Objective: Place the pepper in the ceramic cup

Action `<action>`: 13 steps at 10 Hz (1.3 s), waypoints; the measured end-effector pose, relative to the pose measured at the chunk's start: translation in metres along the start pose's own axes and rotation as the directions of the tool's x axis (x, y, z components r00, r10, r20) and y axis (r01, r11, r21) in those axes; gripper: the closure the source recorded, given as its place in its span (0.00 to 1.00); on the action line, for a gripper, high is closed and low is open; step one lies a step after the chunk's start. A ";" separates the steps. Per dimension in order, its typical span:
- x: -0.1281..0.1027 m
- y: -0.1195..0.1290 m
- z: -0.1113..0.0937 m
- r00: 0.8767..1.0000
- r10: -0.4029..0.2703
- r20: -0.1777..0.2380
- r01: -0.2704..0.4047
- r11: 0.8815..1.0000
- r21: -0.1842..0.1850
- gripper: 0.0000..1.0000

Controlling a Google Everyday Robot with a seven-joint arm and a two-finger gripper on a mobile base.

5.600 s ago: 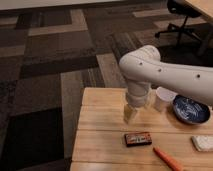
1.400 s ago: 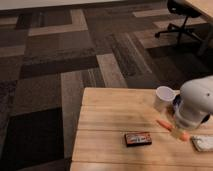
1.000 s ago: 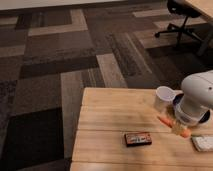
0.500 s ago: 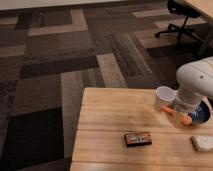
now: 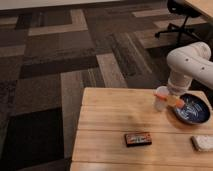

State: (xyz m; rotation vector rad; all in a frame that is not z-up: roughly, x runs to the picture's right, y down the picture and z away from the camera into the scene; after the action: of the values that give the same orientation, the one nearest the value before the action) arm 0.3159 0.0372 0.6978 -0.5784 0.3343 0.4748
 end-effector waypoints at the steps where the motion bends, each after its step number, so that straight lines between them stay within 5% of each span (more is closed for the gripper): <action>1: -0.007 -0.012 0.001 1.000 -0.013 0.004 0.013 1.000 0.007 1.00; 6: -0.025 -0.038 0.016 0.998 -0.046 0.033 0.045 0.999 0.004 1.00; 13: -0.026 -0.037 0.033 0.998 -0.062 0.005 0.062 0.998 -0.008 1.00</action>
State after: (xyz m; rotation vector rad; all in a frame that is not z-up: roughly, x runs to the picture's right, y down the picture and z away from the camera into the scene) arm 0.3188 0.0205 0.7512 -0.5940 0.3094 0.4176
